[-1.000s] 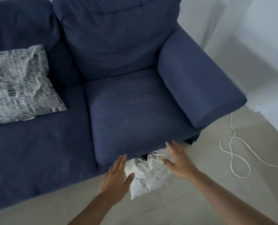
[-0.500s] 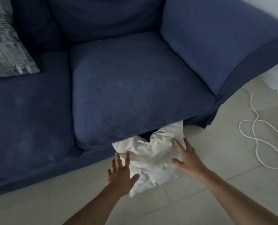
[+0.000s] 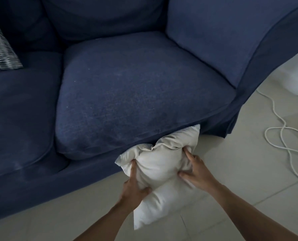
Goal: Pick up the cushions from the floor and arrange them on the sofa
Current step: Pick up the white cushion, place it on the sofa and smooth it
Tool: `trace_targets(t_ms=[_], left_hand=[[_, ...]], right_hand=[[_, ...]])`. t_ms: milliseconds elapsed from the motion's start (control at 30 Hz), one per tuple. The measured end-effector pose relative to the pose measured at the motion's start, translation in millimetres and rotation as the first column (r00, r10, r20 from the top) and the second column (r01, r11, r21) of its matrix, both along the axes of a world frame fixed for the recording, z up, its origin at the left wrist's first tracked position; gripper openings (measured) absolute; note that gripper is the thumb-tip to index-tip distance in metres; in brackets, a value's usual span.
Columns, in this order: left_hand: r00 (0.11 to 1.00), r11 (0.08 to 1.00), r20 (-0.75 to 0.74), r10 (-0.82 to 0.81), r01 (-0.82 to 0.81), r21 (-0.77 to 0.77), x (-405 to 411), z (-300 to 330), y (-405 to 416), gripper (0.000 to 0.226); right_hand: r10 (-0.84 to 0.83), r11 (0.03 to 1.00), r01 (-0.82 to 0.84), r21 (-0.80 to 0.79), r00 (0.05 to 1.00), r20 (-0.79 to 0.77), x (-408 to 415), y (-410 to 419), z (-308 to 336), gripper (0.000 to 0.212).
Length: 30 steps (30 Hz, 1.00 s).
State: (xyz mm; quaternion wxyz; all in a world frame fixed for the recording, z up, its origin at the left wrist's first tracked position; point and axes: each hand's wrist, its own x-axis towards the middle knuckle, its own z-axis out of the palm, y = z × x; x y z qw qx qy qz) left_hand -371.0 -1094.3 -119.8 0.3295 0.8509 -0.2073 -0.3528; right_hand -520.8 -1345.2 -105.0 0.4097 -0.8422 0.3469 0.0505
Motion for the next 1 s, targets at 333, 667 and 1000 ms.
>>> trace_targets(t_ms=[333, 667, 1000], left_hand=[[0.995, 0.994, 0.055, -0.088, 0.091, -0.058, -27.6, 38.6, 24.4, 0.135], [0.988, 0.988, 0.001, -0.153, 0.153, 0.011, -81.6, 170.5, 31.6, 0.130], [0.991, 0.990, 0.087, -0.104, 0.112, -0.086, -13.9, 395.6, -0.7, 0.134]], right_hand=[[-0.040, 0.999, 0.037, 0.018, 0.986, 0.164, -42.2, 43.0, 19.1, 0.096], [-0.192, 0.977, 0.204, -0.056, 0.968, 0.161, -114.4, 56.3, 145.1, 0.121], [-0.041, 0.988, 0.073, -0.137, 0.975, 0.219, -43.7, 13.1, 391.7, 0.107]])
